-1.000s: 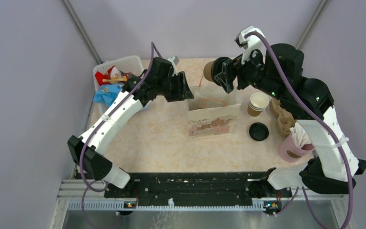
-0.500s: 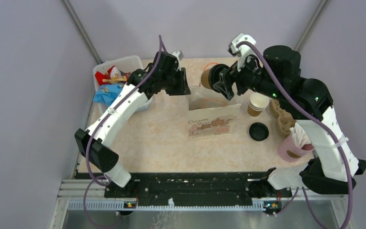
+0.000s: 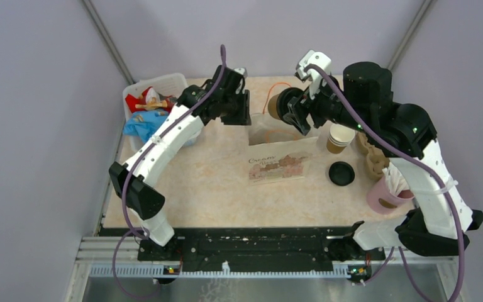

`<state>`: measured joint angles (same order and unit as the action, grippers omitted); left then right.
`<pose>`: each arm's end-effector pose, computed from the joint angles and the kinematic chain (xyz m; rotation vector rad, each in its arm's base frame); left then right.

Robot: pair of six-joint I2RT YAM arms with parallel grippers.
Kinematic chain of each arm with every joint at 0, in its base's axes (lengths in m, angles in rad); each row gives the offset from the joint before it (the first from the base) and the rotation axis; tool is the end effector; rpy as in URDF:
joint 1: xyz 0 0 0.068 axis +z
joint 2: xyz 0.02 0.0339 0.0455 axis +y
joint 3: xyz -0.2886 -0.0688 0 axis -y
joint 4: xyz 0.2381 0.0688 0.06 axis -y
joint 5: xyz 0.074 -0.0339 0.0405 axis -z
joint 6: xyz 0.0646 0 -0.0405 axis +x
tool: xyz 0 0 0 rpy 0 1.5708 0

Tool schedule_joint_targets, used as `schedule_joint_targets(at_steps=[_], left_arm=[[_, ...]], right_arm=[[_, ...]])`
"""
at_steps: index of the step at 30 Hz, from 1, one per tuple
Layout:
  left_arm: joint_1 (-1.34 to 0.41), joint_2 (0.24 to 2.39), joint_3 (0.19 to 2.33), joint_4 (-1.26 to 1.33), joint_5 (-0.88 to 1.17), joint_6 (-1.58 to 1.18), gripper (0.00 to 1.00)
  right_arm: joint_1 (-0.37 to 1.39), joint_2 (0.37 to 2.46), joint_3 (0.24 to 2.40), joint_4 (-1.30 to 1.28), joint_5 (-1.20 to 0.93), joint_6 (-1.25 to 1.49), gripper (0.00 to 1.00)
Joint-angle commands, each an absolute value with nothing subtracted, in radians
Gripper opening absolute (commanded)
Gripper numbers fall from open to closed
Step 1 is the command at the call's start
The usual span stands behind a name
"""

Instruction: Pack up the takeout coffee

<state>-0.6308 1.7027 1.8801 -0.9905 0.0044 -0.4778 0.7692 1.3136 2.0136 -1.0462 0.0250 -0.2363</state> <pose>0.3043 -0.2226 0.4000 0.1894 2.4426 -0.5179 0.1595 0.1521 0.5449 -0.9156 1.7003 0.3338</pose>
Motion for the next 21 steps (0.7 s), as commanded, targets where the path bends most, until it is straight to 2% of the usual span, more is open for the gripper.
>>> schedule_joint_targets(at_steps=[1, 3, 6, 9, 17, 21], left_arm=[[-0.655, 1.714, 1.943, -1.034, -0.046, -0.466, 0.40], [-0.667, 1.720, 1.947, -1.054, -0.052, -0.478, 0.42], [-0.689, 1.733, 1.959, -1.087, -0.106, -0.504, 0.52], [-0.706, 1.748, 1.986, -1.123, -0.160, -0.534, 0.53], [-0.713, 1.770, 2.008, -1.137, -0.179, -0.529, 0.39], [-0.713, 1.765, 2.008, -1.104, -0.189, -0.500, 0.25]], right_arm=[[0.756, 1.309, 2.000, -1.043, 0.019, -0.279, 0.69], [0.756, 1.311, 2.002, -1.044, 0.003, -0.283, 0.68], [0.757, 1.319, 2.003, -1.049, 0.002, -0.284, 0.67], [0.758, 1.320, 1.993, -1.049, 0.002, -0.286, 0.66], [0.759, 1.317, 1.977, -1.045, 0.003, -0.284, 0.65], [0.759, 1.316, 1.977, -1.059, -0.035, -0.296, 0.64]])
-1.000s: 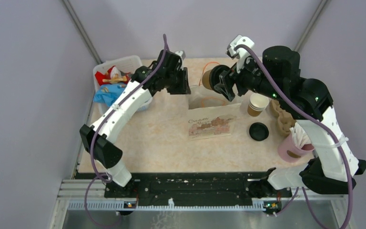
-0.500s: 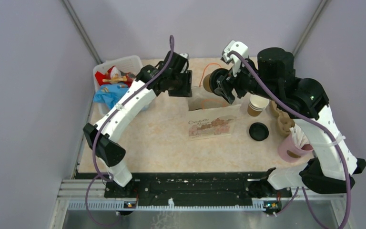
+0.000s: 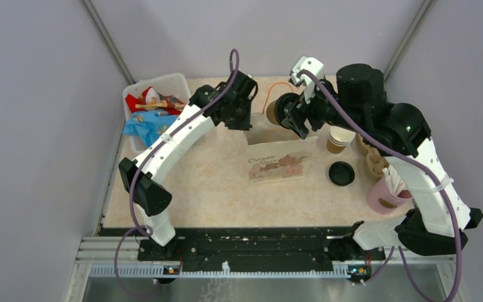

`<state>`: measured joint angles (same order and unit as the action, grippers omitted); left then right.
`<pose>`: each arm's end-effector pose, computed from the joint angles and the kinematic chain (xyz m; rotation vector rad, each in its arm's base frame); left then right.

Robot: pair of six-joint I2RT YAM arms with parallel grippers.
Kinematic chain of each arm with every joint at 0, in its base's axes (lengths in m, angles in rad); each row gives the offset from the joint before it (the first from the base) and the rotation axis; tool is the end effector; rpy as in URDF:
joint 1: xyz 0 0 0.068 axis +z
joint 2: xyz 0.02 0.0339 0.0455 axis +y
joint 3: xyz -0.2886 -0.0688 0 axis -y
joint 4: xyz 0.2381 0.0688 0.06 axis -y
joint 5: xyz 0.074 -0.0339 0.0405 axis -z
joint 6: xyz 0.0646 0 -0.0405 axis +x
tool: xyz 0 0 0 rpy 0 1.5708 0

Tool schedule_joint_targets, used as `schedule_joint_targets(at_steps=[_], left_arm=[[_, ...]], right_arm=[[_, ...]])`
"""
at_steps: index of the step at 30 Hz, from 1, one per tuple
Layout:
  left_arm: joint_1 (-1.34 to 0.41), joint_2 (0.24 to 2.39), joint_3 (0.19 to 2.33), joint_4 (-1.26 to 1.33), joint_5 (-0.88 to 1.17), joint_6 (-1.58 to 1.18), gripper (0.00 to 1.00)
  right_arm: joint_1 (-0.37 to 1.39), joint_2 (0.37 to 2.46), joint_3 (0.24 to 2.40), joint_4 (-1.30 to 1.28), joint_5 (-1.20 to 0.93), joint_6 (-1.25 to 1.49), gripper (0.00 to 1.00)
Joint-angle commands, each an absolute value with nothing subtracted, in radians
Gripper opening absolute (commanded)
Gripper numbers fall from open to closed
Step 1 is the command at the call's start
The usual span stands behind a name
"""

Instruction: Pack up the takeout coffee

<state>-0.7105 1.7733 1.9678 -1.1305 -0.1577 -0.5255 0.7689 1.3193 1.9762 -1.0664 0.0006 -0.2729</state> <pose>0.2960 -0.2413 0.3901 0.1675 2.5132 -0.3171 0.1633 0.1580 0.5307 -0.9922 1.7301 0.3206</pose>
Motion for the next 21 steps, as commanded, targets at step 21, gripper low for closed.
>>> schedule_joint_targets(at_steps=[21], left_arm=[[-0.711, 1.508, 1.594, -0.448, -0.269, -0.215, 0.00]], right_arm=[[0.902, 1.351, 1.973, -1.133, -0.006, -0.283, 0.60]])
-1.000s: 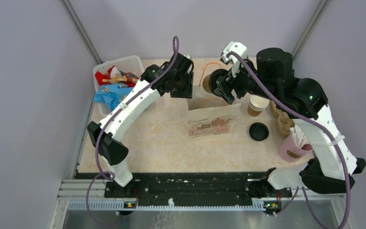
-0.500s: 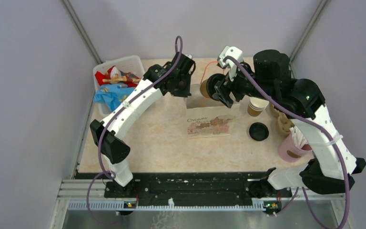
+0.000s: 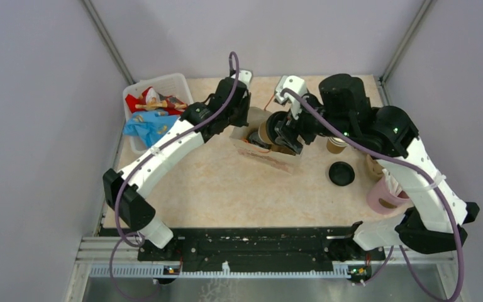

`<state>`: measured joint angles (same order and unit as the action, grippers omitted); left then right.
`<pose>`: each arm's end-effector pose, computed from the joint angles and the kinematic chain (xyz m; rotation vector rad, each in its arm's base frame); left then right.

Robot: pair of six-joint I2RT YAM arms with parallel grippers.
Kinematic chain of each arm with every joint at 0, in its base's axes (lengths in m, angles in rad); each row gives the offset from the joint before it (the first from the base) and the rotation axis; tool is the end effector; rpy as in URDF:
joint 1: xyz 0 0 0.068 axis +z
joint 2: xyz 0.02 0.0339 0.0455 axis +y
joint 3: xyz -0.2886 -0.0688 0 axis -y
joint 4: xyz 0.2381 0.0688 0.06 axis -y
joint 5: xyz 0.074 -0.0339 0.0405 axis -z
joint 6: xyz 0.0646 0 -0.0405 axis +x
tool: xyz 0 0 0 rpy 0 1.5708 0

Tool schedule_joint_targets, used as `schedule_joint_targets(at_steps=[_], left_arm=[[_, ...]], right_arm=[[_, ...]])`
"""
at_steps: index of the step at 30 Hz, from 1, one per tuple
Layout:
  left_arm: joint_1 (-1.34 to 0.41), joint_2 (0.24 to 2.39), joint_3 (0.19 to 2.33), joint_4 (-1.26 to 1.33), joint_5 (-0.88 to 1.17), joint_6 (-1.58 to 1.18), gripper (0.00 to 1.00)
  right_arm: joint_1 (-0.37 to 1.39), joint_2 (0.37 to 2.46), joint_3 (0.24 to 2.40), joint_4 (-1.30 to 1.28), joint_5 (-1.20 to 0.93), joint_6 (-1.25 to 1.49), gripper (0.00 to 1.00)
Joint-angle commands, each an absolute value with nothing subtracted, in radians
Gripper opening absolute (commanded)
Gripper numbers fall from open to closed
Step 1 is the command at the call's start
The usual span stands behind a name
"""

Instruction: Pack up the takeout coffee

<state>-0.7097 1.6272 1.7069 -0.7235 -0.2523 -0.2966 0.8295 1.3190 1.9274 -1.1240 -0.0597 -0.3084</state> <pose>0.2973 -0.2341 0.3984 0.3149 2.1831 -0.2859 0.1522 0.1720 0.5100 -1.1662 1.7557 0.3771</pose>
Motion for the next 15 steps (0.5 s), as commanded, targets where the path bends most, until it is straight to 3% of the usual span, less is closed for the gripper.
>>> schedule_joint_targets(at_steps=[1, 15], left_arm=[[-0.711, 1.488, 1.563, -0.415, -0.265, -0.211, 0.00], [-0.711, 1.306, 1.309, -0.198, -0.267, -0.227, 0.00]], right_arm=[[0.914, 1.355, 1.969, -1.129, -0.005, -0.270, 0.60], [1.039, 1.337, 1.823, -1.016, 0.098, -0.141, 0.58]])
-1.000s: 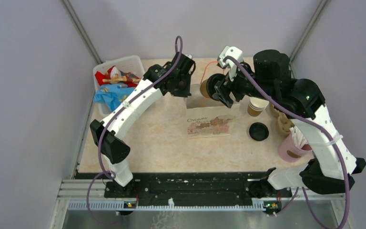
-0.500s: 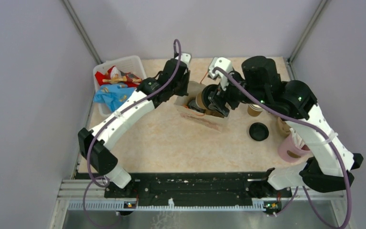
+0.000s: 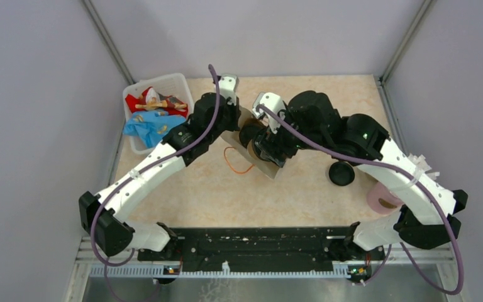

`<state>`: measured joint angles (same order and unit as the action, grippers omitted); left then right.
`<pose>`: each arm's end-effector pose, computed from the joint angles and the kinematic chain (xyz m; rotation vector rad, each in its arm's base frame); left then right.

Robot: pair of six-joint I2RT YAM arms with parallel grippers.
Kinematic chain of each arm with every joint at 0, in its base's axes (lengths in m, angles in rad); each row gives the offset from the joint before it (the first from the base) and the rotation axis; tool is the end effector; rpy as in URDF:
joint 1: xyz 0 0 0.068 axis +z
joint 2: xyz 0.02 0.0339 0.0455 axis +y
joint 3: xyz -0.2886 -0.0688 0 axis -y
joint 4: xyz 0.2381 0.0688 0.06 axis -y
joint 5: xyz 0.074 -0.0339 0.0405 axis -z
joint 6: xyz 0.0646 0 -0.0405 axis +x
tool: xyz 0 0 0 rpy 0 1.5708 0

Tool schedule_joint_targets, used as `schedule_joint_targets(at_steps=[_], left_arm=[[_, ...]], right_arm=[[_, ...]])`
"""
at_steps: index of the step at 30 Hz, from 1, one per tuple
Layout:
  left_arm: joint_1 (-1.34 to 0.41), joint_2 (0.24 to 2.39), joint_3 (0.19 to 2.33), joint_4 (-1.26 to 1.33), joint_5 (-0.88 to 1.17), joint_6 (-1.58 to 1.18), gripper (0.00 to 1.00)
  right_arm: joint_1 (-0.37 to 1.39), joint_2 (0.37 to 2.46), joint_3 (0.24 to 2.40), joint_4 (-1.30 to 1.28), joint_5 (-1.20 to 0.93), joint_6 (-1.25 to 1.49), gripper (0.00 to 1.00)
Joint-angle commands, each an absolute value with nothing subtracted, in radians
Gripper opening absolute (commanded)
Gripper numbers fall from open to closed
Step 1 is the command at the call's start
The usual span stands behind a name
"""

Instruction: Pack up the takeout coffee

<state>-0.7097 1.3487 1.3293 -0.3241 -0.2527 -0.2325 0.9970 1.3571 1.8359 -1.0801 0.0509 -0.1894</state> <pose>0.2565 -0.1990 0.4044 0.2861 1.9013 -0.3955 0.1421 0.2138 0.4801 -1.2052 1.8403 0.4037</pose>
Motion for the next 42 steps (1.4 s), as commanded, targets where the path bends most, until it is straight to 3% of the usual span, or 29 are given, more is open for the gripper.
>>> schedule_joint_targets(at_steps=[1, 21, 31, 42], left_arm=[[-0.711, 1.302, 1.303, -0.199, -0.267, -0.228, 0.00], [-0.710, 1.229, 1.254, -0.202, -0.276, -0.270, 0.00], [-0.711, 1.241, 1.289, -0.250, -0.270, -0.291, 0.00], [-0.710, 1.232, 1.311, -0.310, -0.290, -0.293, 0.00]], right_arm=[[1.049, 1.341, 1.822, -1.012, 0.111, -0.135, 0.58], [1.102, 1.325, 1.788, -1.102, 0.240, -0.172, 0.57], [1.104, 1.292, 1.683, -0.994, 0.233, -0.320, 0.56], [1.106, 1.373, 1.646, -0.925, 0.302, -0.297, 0.54]])
